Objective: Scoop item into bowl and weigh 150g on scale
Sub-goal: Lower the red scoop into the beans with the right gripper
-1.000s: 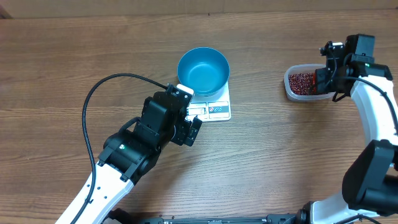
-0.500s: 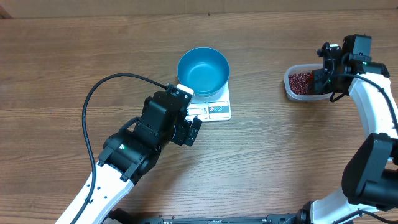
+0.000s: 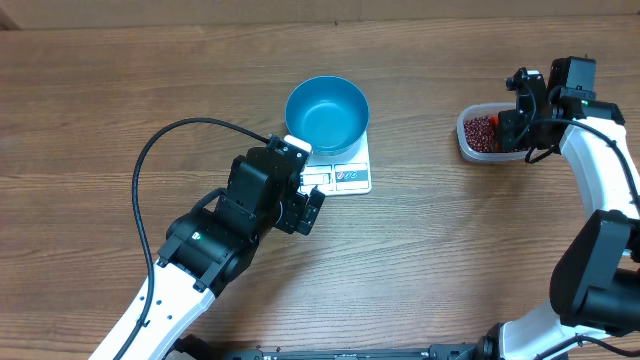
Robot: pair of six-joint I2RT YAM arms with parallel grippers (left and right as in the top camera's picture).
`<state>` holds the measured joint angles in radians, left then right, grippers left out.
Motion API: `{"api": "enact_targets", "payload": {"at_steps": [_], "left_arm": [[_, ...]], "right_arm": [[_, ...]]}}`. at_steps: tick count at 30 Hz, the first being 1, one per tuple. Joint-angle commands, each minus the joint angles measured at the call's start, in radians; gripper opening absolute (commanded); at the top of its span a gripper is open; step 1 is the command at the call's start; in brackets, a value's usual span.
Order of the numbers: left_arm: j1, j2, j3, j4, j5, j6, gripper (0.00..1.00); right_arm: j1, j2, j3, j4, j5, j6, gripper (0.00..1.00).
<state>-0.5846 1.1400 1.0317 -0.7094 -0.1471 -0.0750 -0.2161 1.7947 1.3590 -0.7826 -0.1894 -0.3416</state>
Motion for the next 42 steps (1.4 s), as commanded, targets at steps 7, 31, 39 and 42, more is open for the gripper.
{"api": "enact_targets", "payload": {"at_steps": [7,31,39,42], "left_arm": [[0.003,0.005,-0.002,0.003,-0.01,-0.003,1.0],[0.003,0.005,-0.002,0.003,-0.01,-0.003,1.0],[0.003,0.005,-0.002,0.003,-0.01,-0.003,1.0],[0.003,0.005,-0.002,0.003,-0.01,-0.003,1.0]], "right_arm": [[-0.004,0.032,-0.011,-0.005,-0.078,-0.003,0.04],[-0.122,0.146,-0.012,-0.025,-0.329,0.031,0.04],[-0.122,0.146,-0.011,-0.027,-0.333,0.031,0.04],[-0.123,0.146,-0.011,-0.026,-0.378,0.031,0.04]]}}
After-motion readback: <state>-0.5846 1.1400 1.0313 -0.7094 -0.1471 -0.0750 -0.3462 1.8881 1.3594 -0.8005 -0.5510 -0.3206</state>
